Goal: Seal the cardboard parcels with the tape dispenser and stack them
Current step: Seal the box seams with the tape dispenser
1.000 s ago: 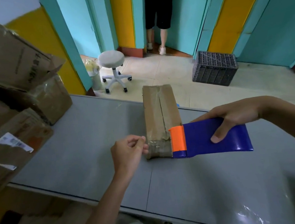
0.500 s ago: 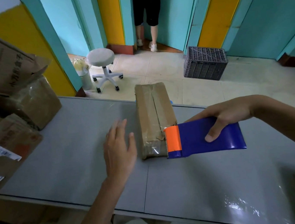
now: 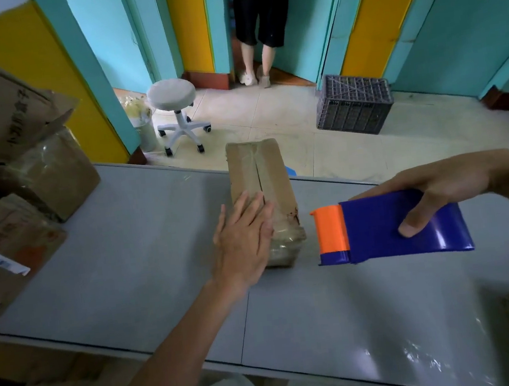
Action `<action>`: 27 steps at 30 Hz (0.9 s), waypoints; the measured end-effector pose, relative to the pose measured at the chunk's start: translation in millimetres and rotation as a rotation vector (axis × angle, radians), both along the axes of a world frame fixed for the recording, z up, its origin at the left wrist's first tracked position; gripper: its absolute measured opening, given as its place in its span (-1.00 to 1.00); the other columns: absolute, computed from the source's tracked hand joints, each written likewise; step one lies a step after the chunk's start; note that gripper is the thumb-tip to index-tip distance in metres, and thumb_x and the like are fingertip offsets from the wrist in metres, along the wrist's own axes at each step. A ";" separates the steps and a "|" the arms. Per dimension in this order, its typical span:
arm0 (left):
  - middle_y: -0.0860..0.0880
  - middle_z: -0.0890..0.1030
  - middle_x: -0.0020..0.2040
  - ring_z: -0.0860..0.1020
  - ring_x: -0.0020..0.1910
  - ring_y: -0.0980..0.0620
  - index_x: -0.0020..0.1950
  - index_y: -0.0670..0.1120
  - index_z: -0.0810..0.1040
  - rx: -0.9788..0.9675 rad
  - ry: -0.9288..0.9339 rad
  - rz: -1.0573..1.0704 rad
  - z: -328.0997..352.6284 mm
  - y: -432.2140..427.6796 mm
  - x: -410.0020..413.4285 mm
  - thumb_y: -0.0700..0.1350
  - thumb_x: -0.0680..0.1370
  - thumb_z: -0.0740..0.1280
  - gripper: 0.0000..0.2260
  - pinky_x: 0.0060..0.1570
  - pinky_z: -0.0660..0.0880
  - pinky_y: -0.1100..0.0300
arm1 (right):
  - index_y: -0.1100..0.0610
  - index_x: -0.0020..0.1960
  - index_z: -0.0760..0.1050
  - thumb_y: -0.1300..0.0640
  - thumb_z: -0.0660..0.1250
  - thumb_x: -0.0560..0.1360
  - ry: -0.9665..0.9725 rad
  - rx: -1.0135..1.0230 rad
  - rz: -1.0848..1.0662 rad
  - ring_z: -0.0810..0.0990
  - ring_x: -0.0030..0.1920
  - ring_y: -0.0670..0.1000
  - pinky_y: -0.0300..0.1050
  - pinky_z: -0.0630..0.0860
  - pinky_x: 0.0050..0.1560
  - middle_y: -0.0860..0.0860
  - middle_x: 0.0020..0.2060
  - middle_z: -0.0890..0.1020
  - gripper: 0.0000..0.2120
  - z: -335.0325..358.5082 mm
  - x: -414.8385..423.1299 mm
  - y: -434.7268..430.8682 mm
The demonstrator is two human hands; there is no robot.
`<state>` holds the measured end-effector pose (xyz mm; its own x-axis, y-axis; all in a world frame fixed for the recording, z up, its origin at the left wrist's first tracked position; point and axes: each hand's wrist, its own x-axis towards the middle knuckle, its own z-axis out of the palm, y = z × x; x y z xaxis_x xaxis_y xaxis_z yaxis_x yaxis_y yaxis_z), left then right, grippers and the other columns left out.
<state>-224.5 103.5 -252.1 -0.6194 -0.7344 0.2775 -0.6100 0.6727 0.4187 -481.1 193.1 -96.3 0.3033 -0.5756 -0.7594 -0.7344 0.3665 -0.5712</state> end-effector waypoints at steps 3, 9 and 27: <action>0.01 0.44 0.37 0.23 0.44 0.02 0.36 -0.02 0.45 -0.031 0.038 0.001 -2.9 0.6 0.5 0.03 0.62 -0.10 -0.54 0.38 0.16 -0.06 | -0.21 0.32 0.32 0.04 0.40 0.33 -0.009 0.004 -0.031 0.62 0.08 0.02 -0.04 0.57 0.10 -0.09 0.08 0.63 -0.40 -1.9 -8.4 10.8; -0.05 0.43 0.38 0.19 0.43 0.01 0.37 -0.07 0.42 -0.015 0.103 -0.046 -6.3 -8.0 5.6 0.03 0.63 -0.09 -0.54 0.38 0.24 -0.09 | -0.21 0.32 0.32 -0.10 0.46 0.21 0.074 0.044 -0.029 0.63 0.05 -0.02 -0.12 0.58 0.03 -0.12 0.04 0.65 -0.30 3.0 -30.4 12.3; -0.07 0.43 0.37 0.20 0.45 0.00 0.35 -0.14 0.44 0.089 0.255 -0.025 -10.4 2.2 -10.1 0.02 0.62 -0.07 -0.53 0.38 0.24 -0.15 | -0.24 0.30 0.32 -0.03 0.40 0.34 0.141 -0.102 -0.002 0.59 0.05 -0.06 -0.05 0.55 0.13 -0.14 0.09 0.59 -0.43 -67.4 19.4 -12.8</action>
<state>-234.6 105.7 -262.5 -0.5563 -0.7479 0.3620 -0.4608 0.6402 0.6147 -461.8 180.2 -163.7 0.1965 -0.6525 -0.7319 -0.8094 0.3134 -0.4967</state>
